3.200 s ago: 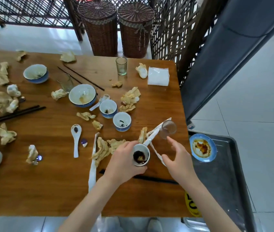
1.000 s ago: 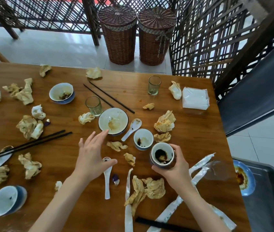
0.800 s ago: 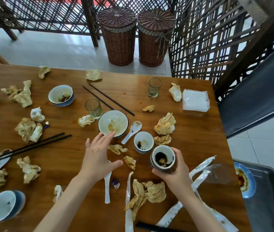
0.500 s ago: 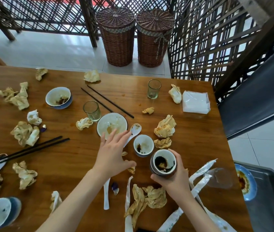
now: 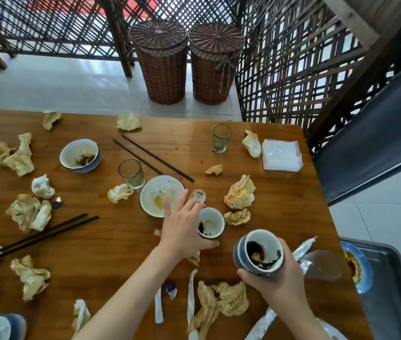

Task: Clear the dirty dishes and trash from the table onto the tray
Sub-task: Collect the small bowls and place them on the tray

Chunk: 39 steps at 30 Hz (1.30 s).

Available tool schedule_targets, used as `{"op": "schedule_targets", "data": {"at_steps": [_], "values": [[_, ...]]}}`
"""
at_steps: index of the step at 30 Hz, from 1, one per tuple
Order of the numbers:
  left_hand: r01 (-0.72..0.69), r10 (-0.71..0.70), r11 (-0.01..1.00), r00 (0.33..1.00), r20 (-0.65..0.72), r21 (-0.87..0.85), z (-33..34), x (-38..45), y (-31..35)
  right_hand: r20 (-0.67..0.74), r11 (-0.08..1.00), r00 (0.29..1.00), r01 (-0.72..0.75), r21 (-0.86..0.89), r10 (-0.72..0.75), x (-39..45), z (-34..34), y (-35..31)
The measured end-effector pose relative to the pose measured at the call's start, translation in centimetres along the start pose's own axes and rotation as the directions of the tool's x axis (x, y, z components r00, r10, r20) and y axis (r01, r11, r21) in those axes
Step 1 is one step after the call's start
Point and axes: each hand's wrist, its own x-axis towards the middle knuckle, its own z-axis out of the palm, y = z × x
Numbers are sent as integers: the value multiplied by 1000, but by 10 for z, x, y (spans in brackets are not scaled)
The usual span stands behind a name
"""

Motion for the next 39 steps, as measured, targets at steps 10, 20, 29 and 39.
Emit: {"op": "schedule_targets", "data": {"at_steps": [10,20,29,39], "values": [[77,-118,973,976,-185,-217,-51,-30,-35,78,1000,997,24,-16,-23,-8,12,-38],[175,-248,942,938,-244,-285,-94,-96,-145,108,1000,994,20,-13,-18,-27,105,-87],[122,-174,961,964,-201,-248,-115,-159,-257,14,1000,1000,18,18,-18,-75,215,-125],[113,-171,860,983,-72,-498,-113,-237,-299,-15,999,1000,21,-33,-21,-119,269,-133]]}}
